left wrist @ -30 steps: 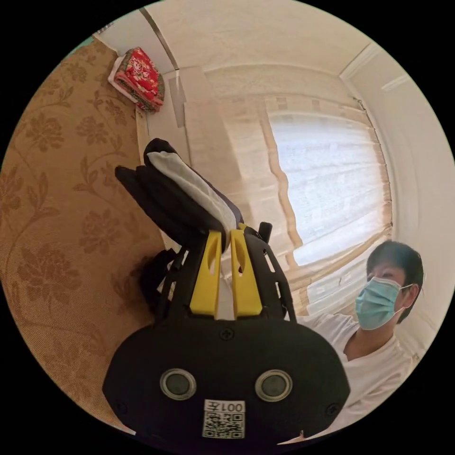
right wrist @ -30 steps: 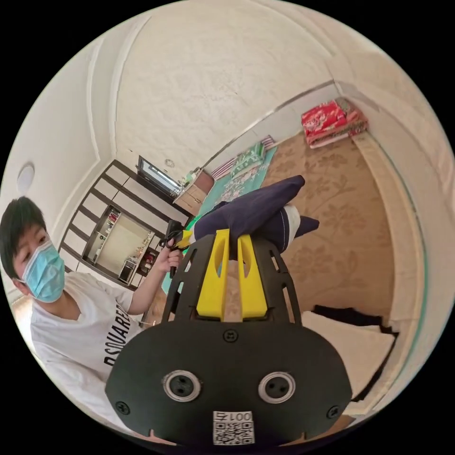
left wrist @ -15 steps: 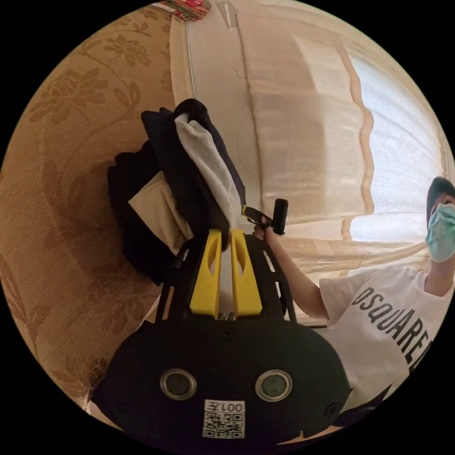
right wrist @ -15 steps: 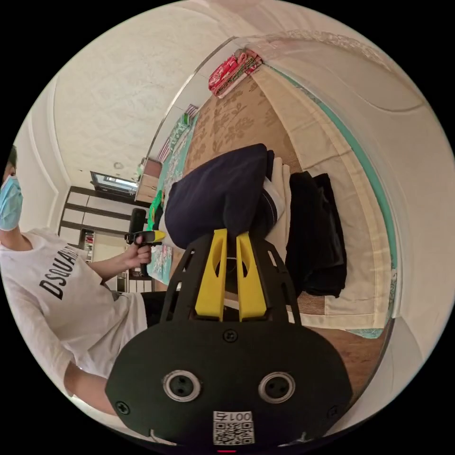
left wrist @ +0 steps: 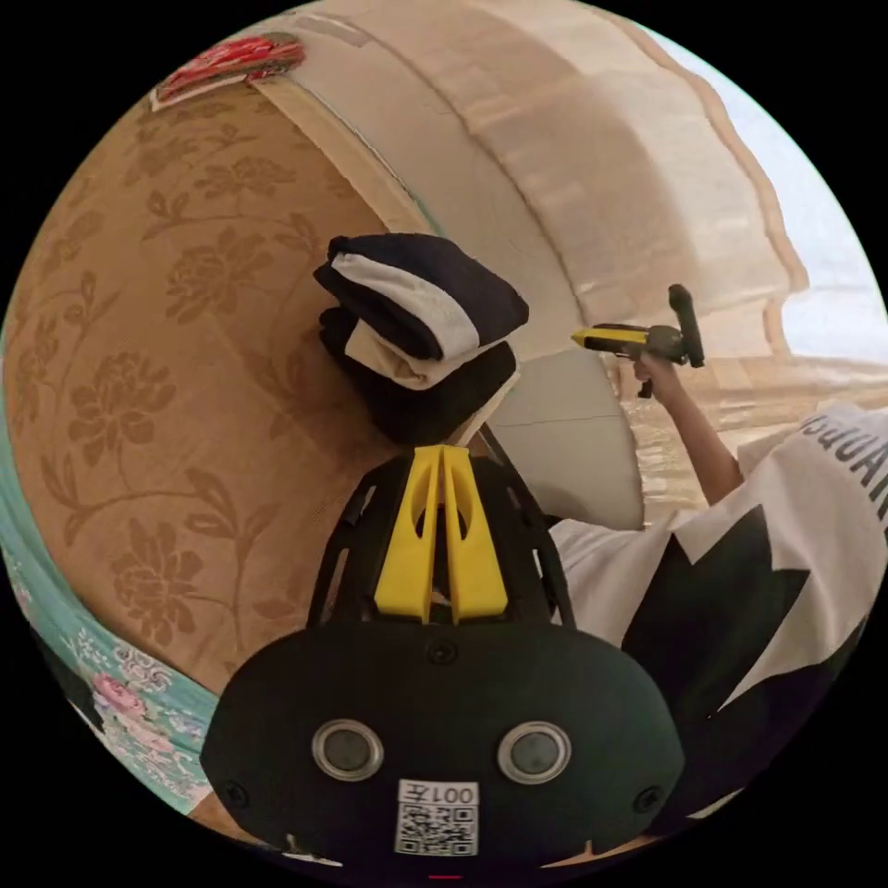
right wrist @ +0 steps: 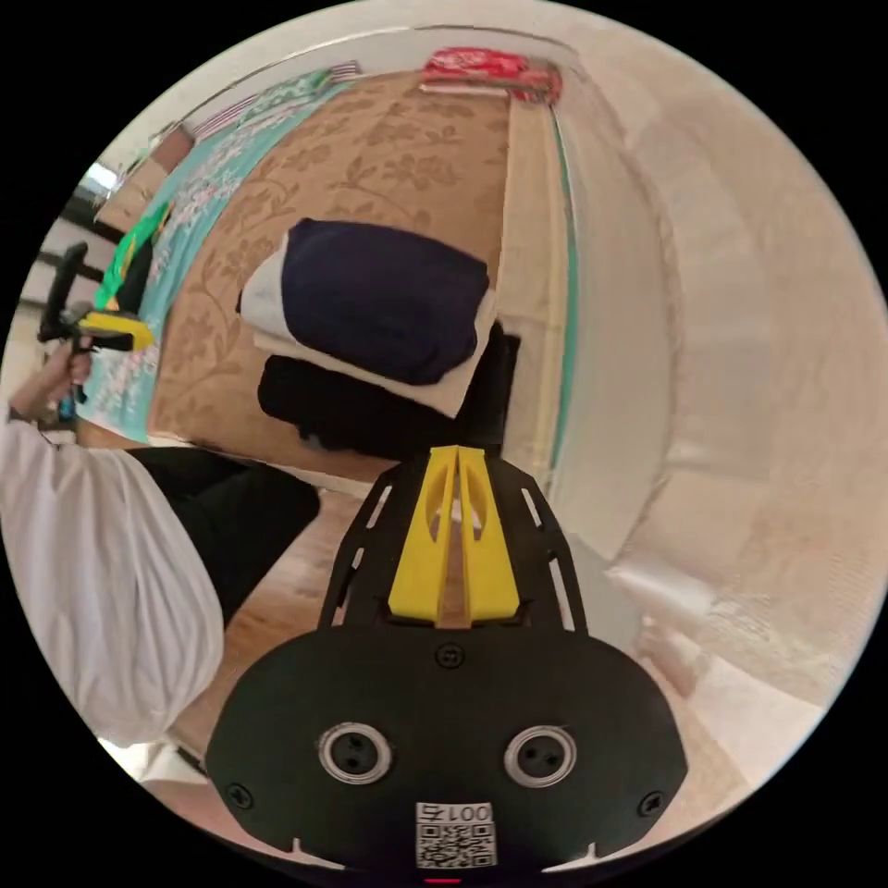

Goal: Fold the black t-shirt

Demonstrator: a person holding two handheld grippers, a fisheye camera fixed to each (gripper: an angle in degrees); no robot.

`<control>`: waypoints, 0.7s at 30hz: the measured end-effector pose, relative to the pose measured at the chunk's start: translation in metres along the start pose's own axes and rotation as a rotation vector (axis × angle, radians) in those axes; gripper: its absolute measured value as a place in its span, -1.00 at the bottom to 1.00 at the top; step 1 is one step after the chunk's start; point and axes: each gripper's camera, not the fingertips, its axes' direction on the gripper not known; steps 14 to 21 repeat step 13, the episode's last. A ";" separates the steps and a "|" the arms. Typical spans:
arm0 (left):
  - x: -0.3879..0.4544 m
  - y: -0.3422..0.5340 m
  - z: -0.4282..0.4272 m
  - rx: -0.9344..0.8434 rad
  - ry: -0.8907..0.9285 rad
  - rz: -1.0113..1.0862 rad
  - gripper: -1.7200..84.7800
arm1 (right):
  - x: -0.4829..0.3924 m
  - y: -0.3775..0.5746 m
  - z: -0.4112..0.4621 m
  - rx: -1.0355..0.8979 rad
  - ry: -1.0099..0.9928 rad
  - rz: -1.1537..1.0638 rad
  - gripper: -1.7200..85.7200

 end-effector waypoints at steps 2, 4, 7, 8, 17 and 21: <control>0.029 0.041 0.007 0.036 -0.160 0.030 -0.98 | -0.071 0.007 -0.029 0.116 0.169 -0.075 -0.95; 0.061 0.100 0.013 0.116 -0.397 -0.013 -0.98 | -0.123 0.009 -0.045 0.207 0.267 -0.132 -0.95; 0.095 0.186 0.016 0.235 -0.680 -0.127 -0.98 | -0.210 0.007 -0.064 0.355 0.403 -0.182 -0.96; 0.102 0.204 0.017 0.256 -0.724 -0.154 -0.98 | -0.246 0.005 -0.070 0.406 0.413 -0.206 -0.96; 0.154 0.401 0.033 0.425 -1.011 -0.447 -0.98 | -0.400 0.003 -0.101 0.585 0.308 -0.351 -0.95; 0.154 0.401 0.033 0.425 -1.011 -0.447 -0.98 | -0.400 0.003 -0.101 0.585 0.308 -0.351 -0.95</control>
